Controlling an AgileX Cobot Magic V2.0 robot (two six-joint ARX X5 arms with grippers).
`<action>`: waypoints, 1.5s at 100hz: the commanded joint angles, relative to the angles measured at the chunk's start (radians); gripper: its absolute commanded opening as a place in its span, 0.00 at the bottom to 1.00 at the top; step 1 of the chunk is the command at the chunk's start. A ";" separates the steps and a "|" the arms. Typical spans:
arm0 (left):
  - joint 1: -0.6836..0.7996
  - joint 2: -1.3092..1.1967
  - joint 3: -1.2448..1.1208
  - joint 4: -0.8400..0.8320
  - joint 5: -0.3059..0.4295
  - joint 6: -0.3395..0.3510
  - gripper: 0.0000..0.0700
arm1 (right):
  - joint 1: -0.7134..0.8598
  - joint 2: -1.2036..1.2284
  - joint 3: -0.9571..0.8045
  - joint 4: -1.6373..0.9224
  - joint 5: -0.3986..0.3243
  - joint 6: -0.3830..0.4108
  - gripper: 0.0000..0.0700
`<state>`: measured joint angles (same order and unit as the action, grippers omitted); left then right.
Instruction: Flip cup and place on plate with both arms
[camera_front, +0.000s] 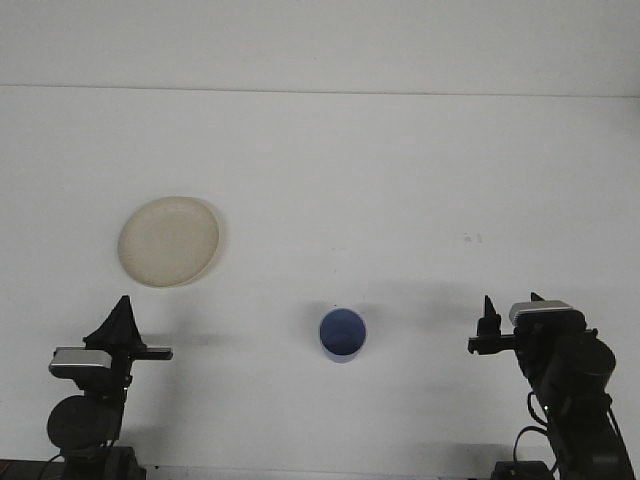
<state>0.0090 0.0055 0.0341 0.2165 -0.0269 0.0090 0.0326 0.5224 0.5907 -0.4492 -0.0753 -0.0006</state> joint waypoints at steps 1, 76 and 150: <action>0.001 -0.001 -0.020 0.010 0.000 0.001 0.02 | 0.006 -0.030 0.013 0.037 -0.008 0.023 0.73; 0.001 0.056 0.244 -0.241 -0.022 -0.003 0.02 | 0.006 -0.052 0.013 0.034 0.000 0.004 0.73; -0.009 0.758 1.005 -1.168 -0.021 -0.023 0.02 | 0.006 -0.052 0.013 0.029 0.000 0.004 0.73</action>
<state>0.0017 0.7509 1.0229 -0.9455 -0.0467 -0.0132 0.0383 0.4683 0.5922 -0.4282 -0.0753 0.0032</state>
